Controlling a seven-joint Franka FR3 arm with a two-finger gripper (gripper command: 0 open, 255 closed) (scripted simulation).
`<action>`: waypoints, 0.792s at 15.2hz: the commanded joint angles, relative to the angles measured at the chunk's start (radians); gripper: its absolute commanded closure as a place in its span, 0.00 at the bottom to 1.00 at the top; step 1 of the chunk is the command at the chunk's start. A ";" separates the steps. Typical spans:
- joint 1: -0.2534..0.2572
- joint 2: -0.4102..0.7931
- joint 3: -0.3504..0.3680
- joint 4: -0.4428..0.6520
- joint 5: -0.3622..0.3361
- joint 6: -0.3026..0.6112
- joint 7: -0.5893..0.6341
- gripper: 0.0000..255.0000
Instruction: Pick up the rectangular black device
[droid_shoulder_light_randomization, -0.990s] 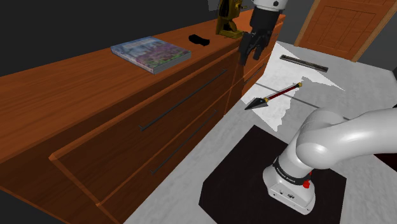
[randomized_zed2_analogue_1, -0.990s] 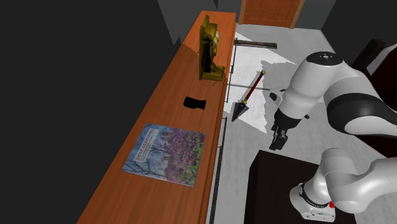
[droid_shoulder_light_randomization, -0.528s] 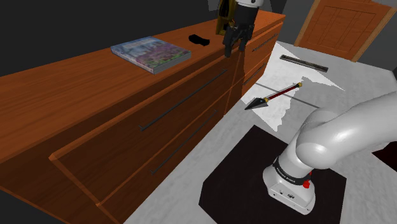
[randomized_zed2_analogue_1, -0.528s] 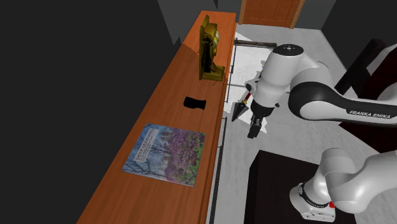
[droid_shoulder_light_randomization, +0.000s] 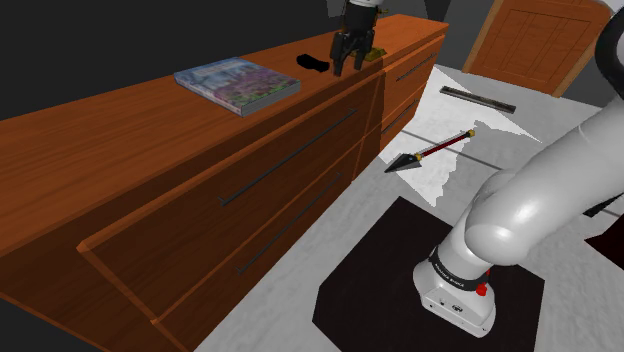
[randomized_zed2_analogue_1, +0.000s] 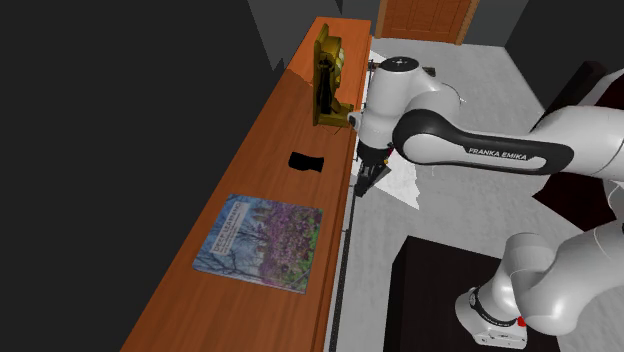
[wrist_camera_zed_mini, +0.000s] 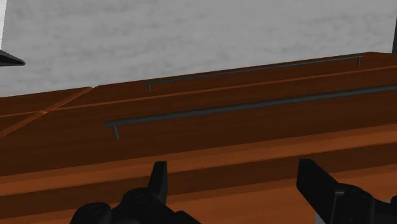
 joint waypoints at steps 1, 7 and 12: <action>-0.001 0.087 -0.014 0.088 0.011 0.001 -0.026 0.00; -0.023 0.334 -0.047 0.364 0.058 -0.022 -0.101 0.00; -0.068 0.579 -0.059 0.688 0.114 -0.098 -0.153 0.00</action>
